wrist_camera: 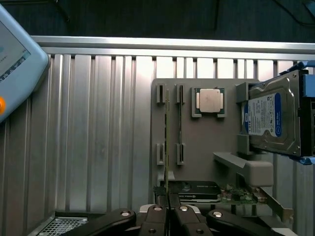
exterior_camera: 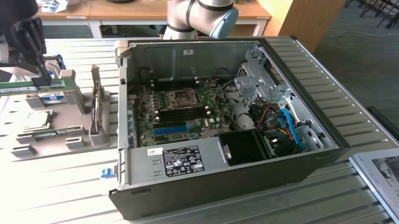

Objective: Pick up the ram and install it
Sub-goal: 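Pick up the ram and move it above insertion slot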

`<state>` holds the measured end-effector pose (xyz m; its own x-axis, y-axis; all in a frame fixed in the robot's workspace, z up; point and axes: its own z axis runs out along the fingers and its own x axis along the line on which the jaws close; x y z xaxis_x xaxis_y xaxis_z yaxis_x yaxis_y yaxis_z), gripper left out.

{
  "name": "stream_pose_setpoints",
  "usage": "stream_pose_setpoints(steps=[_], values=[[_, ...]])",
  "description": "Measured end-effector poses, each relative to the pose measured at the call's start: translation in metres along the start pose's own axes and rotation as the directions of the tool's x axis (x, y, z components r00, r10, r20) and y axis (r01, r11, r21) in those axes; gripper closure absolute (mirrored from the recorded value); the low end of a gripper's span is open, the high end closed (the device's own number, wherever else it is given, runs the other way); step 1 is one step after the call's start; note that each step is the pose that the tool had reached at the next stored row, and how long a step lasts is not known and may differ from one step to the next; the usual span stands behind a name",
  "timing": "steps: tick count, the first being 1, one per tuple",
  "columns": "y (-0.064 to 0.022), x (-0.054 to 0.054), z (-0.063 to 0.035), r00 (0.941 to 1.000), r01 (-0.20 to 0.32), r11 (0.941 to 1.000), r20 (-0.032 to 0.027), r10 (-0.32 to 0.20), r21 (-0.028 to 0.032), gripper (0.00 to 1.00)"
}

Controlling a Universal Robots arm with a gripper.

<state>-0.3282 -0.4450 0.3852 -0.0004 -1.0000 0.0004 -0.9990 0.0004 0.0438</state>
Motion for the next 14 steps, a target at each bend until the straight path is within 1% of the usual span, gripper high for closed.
stream_pose_setpoints(steps=[7,14], values=[[-0.011,0.0,-0.0008,1.0,0.0,1.0,0.0001,0.0,0.0002,0.88],[-0.0202,0.0,-0.0016,1.0,0.0,1.0,0.0001,0.0,0.0,0.88]])
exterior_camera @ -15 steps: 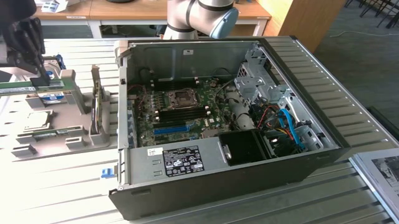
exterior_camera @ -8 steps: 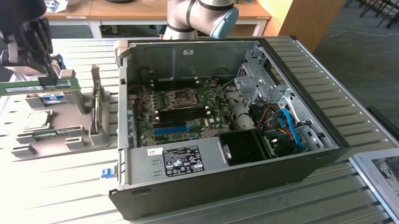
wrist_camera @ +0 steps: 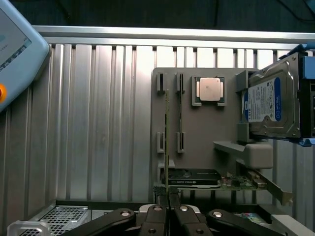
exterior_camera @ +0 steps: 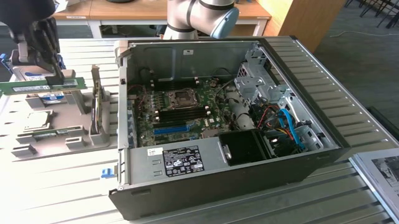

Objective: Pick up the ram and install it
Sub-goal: 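Pick up the ram and move it above insertion slot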

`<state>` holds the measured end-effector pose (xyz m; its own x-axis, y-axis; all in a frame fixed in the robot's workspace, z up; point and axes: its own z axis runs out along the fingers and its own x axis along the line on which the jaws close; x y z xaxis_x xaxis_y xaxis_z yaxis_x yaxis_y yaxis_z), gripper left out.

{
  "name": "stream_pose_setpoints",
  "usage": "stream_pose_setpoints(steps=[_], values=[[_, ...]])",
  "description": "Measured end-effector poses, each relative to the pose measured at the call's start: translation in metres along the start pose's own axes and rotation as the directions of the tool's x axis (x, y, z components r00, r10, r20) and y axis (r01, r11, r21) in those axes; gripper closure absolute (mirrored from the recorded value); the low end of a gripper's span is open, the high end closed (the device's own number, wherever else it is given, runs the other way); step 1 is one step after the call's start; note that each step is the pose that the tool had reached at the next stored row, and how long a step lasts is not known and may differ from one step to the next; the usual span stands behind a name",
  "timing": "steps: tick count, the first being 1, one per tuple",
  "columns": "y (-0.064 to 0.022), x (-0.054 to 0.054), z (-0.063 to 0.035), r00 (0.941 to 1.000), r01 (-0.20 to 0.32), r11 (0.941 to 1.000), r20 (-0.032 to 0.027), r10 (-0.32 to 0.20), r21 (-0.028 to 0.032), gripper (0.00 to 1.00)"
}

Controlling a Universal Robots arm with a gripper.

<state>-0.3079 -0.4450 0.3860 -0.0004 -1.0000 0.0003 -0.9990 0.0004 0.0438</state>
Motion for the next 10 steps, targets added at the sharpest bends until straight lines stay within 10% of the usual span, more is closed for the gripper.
stream_pose_setpoints(steps=[10], values=[[-0.0128,0.0,-0.0009,1.0,0.0,1.0,0.0005,0.0,0.0001,0.88]])
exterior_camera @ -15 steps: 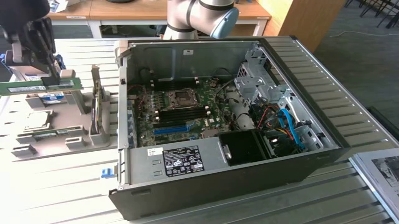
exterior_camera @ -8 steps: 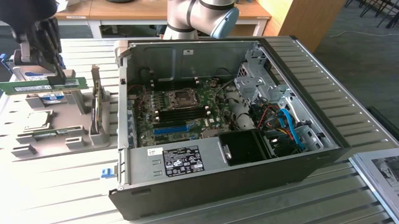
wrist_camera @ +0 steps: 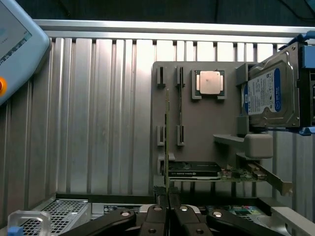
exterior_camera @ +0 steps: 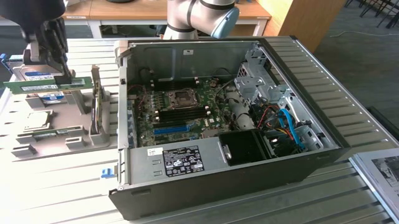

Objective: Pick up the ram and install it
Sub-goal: 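Pick up the ram and move it above insertion slot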

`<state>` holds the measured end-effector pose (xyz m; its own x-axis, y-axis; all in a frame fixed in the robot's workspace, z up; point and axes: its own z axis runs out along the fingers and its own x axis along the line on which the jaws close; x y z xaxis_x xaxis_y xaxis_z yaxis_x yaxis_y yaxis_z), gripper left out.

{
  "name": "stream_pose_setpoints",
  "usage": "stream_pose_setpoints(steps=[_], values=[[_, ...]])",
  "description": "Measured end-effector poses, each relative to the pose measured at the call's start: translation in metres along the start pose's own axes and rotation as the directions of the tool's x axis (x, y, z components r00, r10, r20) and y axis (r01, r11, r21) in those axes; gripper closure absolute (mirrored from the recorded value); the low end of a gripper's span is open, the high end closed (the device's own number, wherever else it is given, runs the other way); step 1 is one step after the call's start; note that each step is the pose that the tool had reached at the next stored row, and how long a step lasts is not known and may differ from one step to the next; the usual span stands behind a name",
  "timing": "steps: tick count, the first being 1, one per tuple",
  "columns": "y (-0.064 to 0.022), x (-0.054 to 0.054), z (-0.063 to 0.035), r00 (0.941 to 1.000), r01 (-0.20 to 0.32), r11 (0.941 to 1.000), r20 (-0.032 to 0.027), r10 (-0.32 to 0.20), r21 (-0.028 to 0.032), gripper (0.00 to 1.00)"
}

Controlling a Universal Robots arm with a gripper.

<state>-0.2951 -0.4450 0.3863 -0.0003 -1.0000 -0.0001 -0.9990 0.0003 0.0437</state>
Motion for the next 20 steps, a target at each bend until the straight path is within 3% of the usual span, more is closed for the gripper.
stream_pose_setpoints(steps=[20], values=[[-0.023,0.0,-0.0015,1.0,0.0,1.0,0.0003,0.0,0.0,0.88]])
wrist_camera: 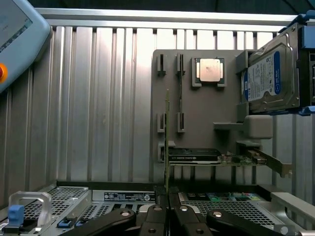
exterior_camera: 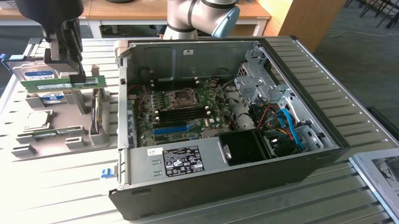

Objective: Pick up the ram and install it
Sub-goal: 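Pick up the ram and move it above insertion slot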

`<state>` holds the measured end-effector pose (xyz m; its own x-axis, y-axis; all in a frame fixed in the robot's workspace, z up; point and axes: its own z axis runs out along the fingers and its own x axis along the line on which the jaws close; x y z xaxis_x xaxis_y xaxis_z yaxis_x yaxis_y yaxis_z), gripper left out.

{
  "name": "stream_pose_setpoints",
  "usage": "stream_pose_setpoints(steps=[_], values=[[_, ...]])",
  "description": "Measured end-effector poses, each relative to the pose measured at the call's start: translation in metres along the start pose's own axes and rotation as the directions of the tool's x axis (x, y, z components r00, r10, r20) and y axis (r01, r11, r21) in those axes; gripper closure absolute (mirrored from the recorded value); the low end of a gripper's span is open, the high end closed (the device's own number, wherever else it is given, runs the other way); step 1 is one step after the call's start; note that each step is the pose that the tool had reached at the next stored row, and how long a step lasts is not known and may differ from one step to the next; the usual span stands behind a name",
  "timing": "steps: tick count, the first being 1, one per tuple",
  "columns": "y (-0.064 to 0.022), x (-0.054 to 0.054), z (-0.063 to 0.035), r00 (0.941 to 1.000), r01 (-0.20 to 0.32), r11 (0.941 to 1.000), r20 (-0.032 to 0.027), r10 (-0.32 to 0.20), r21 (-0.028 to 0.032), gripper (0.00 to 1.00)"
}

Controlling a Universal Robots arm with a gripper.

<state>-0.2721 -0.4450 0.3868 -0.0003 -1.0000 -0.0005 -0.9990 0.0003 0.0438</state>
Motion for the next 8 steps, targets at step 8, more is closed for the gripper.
stream_pose_setpoints(steps=[8], values=[[-0.0112,0.0,-0.0007,1.0,0.0,1.0,0.0,0.0,-0.0001,0.88]])
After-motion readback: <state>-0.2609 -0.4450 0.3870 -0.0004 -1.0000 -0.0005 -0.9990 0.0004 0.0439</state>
